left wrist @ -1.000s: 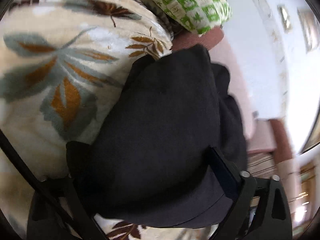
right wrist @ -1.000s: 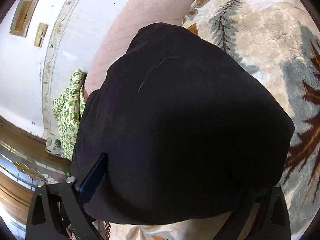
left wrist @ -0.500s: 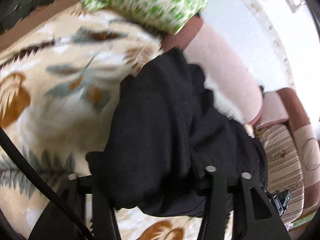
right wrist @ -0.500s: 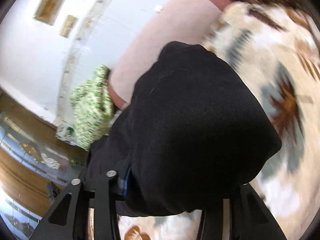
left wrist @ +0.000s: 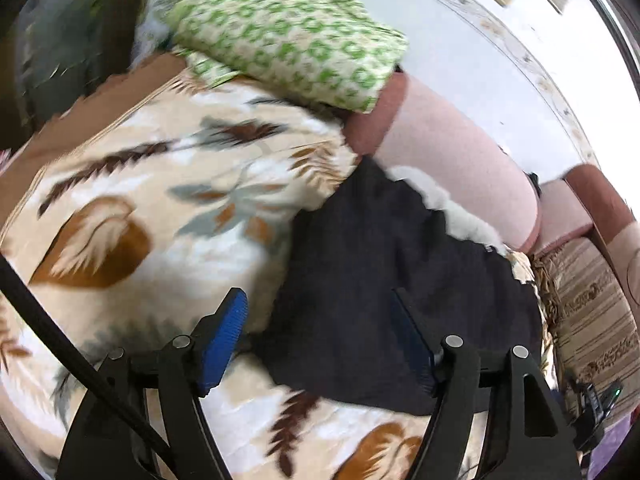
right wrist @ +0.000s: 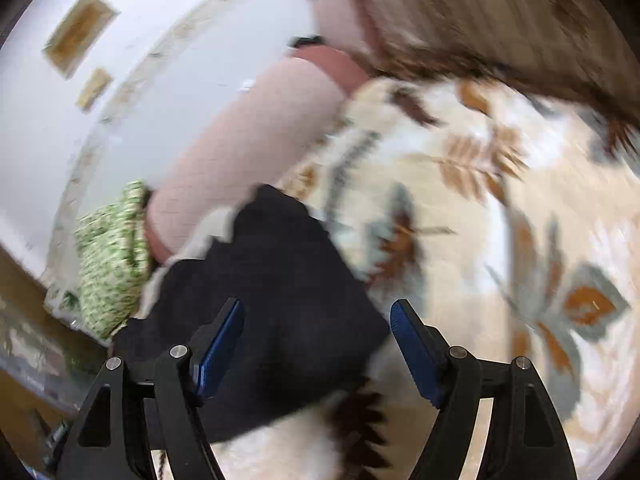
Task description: Fold large clothes
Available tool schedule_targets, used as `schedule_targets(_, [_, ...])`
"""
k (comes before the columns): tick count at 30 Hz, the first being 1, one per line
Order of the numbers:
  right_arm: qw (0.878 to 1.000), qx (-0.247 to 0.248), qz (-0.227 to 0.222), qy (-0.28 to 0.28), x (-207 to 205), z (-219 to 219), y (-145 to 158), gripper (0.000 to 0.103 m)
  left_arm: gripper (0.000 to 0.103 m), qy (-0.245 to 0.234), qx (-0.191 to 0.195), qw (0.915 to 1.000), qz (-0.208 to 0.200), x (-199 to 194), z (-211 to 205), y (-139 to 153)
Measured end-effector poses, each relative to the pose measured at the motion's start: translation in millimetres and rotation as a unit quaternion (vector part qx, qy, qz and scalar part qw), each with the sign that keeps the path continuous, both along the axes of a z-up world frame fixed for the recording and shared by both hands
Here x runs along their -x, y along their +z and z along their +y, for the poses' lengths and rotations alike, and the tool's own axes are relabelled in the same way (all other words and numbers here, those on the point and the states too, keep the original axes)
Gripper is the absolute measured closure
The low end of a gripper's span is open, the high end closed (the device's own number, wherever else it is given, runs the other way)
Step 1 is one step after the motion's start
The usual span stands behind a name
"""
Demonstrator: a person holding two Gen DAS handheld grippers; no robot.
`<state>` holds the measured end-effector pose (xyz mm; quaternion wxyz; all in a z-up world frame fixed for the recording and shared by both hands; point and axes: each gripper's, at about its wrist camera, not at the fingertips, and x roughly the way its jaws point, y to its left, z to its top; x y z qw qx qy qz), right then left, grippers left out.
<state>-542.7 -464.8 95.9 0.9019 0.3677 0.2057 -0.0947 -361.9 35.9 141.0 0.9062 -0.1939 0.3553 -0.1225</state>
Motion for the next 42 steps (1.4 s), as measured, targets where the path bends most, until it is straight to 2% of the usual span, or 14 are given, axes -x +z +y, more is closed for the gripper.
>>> schedule_targets(6, [0.983,0.121,-0.021,0.139,-95,79,46,0.038,0.030,-0.030,-0.038,0.9988,-0.004,-69,-72,18])
schedule_targets(11, [0.957,0.166,0.019,0.237,-186,120,36,0.040,0.028,0.000,-0.121,0.9919,0.037,-150,-109,-17])
schedule_targets(13, [0.954,0.200,0.044,0.220,-217,120,23,0.038,0.024,-0.002,-0.099,0.9934,0.057,-171,-103,-34])
schedule_targets(17, [0.975,0.114,0.036,0.187,-244,77,13,0.040,0.011,0.008,-0.011,0.9961,0.088,-196,-73,-64])
schedule_targets(19, [0.982,0.082,0.021,0.172,-242,53,12,0.046,0.006,0.001,0.033,0.9943,0.101,-205,-61,-80])
schedule_targets(23, [0.997,0.023,0.038,0.067,-227,-16,-4,0.047,0.005,0.007,0.095,0.9898,0.106,-202,-46,-95])
schedule_targets(25, [0.998,-0.027,0.044,0.030,-214,-51,-18,0.044,0.005,0.006,0.091,0.9902,0.105,-200,-48,-93])
schedule_targets(27, [0.993,-0.041,0.086,-0.068,-190,-89,-32,0.037,0.005,0.011,0.078,0.9905,0.112,-196,-49,-88])
schedule_targets(29, [0.990,-0.078,0.075,-0.088,-164,-110,-39,0.037,0.005,0.026,0.064,0.9912,0.113,-188,-45,-78])
schedule_targets(31, [0.992,-0.055,0.063,-0.089,-138,-114,-29,0.037,0.005,0.042,0.025,0.9950,0.087,-169,-41,-59])
schedule_targets(33, [0.995,0.015,0.062,-0.075,-112,-98,-6,0.036,0.005,0.055,-0.016,0.9964,0.062,-146,-41,-42])
schedule_targets(36, [0.995,0.068,0.039,-0.059,-82,-67,25,0.031,0.005,0.075,-0.090,0.9931,0.007,-94,-39,-12])
schedule_targets(39, [0.995,0.088,0.003,-0.048,-45,-32,43,0.023,0.005,0.112,-0.168,0.9760,-0.080,-22,-39,16])
schedule_targets(42, [0.993,0.112,-0.021,-0.030,-16,14,49,0.020,0.005,0.136,-0.207,0.9565,-0.155,43,-35,33])
